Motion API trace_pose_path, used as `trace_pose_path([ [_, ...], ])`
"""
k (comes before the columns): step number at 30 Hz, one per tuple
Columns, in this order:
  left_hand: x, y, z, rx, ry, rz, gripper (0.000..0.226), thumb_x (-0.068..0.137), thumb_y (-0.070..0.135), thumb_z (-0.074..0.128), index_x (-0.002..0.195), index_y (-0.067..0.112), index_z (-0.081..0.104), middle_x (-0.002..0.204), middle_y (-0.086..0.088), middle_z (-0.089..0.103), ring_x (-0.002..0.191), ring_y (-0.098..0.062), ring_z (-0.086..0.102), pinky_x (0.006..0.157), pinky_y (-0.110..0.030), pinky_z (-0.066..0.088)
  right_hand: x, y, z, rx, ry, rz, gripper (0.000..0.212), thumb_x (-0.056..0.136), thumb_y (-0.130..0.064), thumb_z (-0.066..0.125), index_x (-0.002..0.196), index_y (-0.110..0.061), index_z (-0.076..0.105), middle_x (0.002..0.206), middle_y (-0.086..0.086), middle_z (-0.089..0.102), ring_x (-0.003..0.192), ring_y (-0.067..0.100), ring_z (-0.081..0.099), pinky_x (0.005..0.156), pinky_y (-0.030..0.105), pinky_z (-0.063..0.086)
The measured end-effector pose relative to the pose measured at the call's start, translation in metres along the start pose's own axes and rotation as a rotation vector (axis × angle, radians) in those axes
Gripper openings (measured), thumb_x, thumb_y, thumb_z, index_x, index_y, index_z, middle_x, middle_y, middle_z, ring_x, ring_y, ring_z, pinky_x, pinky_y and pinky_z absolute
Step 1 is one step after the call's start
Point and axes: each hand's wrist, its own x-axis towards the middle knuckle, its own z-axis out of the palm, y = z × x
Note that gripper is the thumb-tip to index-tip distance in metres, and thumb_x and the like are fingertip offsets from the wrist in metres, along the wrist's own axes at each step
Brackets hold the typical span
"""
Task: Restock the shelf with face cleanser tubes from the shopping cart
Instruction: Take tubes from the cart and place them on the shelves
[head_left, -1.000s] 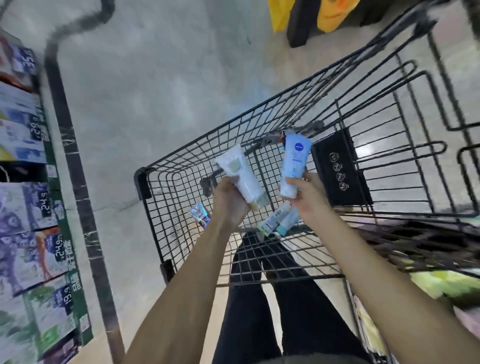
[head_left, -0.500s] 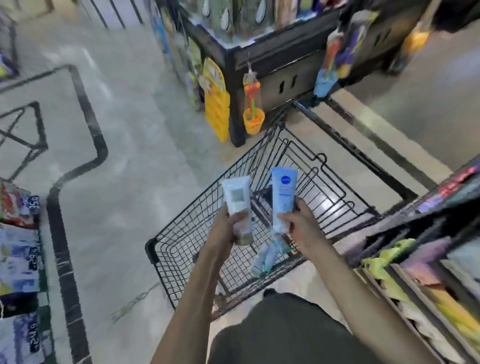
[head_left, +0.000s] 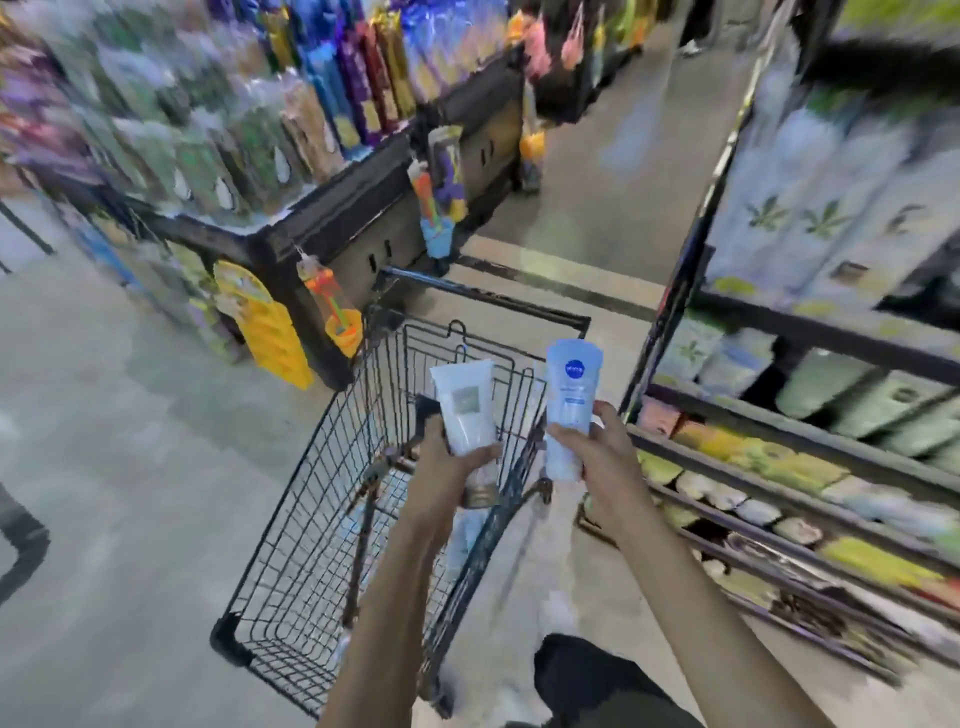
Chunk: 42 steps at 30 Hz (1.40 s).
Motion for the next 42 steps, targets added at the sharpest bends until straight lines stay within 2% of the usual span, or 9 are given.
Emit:
trace_pose_path([
  [3,-0.005,0.001,0.034,0.005,-0.080,0.011,0.057,0.080,0.003,0.082,0.125,0.022,0.053,0.105,-0.015,0.068,0.072,-0.024,0.068,0.055,-0.037,0.054,-0.022,-0.008,-0.035,0.023,0.077,-0.028,0.036,0.087,-0.015,0.082,0.112,-0.032,0.062,0.111,0.009,0.075,0.094,0.033,0.075,0.077,0.048,0.062],
  [7,-0.016,0.001,0.102,0.044,-0.213,0.053,0.057,0.080,0.000,0.081,0.126,0.023,0.056,0.113,-0.016,0.072,0.089,-0.036,0.073,0.067,-0.051,0.060,-0.052,-0.025,-0.099,0.098,0.206,-0.078,0.048,0.086,-0.014,0.082,0.127,-0.026,0.060,0.113,0.003,0.076,0.099,0.031,0.074,0.090,0.058,0.059],
  [14,-0.051,-0.001,0.222,0.112,-0.367,0.147,0.056,0.082,0.002,0.081,0.129,0.020,0.056,0.115,-0.010,0.072,0.098,-0.029,0.072,0.064,-0.033,0.057,-0.102,-0.046,-0.209,0.148,0.378,-0.167,0.046,0.086,-0.012,0.082,0.122,-0.029,0.060,0.107,-0.001,0.077,0.092,0.019,0.075,0.082,0.044,0.060],
  [19,-0.080,-0.012,0.310,0.150,-0.418,0.209,0.062,0.082,0.007,0.082,0.135,0.025,0.054,0.121,0.000,0.072,0.107,-0.024,0.071,0.084,-0.048,0.061,-0.137,-0.060,-0.286,0.130,0.443,-0.215,0.040,0.086,-0.010,0.082,0.108,-0.035,0.058,0.089,-0.011,0.077,0.076,0.006,0.074,0.076,0.035,0.060],
  [23,-0.103,-0.020,0.373,0.143,-0.439,0.209,0.063,0.082,0.011,0.083,0.133,0.029,0.051,0.122,0.001,0.069,0.109,-0.024,0.069,0.090,-0.055,0.059,-0.157,-0.068,-0.340,0.130,0.490,-0.235,0.040,0.086,-0.010,0.082,0.107,-0.033,0.058,0.096,-0.009,0.074,0.078,0.006,0.073,0.071,0.029,0.057],
  [27,-0.122,-0.022,0.421,0.139,-0.486,0.224,0.067,0.074,0.022,0.086,0.131,0.031,0.051,0.123,0.002,0.068,0.111,-0.019,0.067,0.094,-0.050,0.057,-0.173,-0.073,-0.382,0.126,0.518,-0.251,0.045,0.085,-0.016,0.084,0.114,-0.037,0.057,0.098,-0.009,0.074,0.075,0.002,0.073,0.067,0.026,0.054],
  [31,-0.128,-0.017,0.455,0.148,-0.486,0.222,0.074,0.074,0.024,0.090,0.133,0.033,0.048,0.124,0.003,0.067,0.112,-0.017,0.067,0.093,-0.042,0.058,-0.179,-0.077,-0.411,0.112,0.536,-0.260,0.042,0.086,-0.016,0.083,0.109,-0.037,0.056,0.098,-0.012,0.072,0.073,-0.003,0.070,0.063,0.021,0.054],
  [36,-0.118,0.000,0.480,0.135,-0.414,0.261,0.069,0.081,0.017,0.086,0.135,0.031,0.046,0.122,0.006,0.066,0.108,-0.013,0.067,0.078,-0.031,0.059,-0.172,-0.084,-0.428,0.104,0.540,-0.259,0.041,0.088,-0.015,0.081,0.115,-0.032,0.056,0.109,-0.002,0.072,0.077,0.005,0.073,0.069,0.028,0.053],
  [42,-0.082,0.022,0.500,0.153,-0.324,0.429,0.060,0.082,0.018,0.084,0.129,0.032,0.050,0.118,0.014,0.064,0.108,-0.005,0.062,0.086,-0.028,0.056,-0.146,-0.097,-0.432,0.093,0.543,-0.270,0.038,0.090,-0.014,0.079,0.111,-0.033,0.054,0.106,-0.003,0.069,0.068,-0.002,0.070,0.055,0.019,0.052],
])
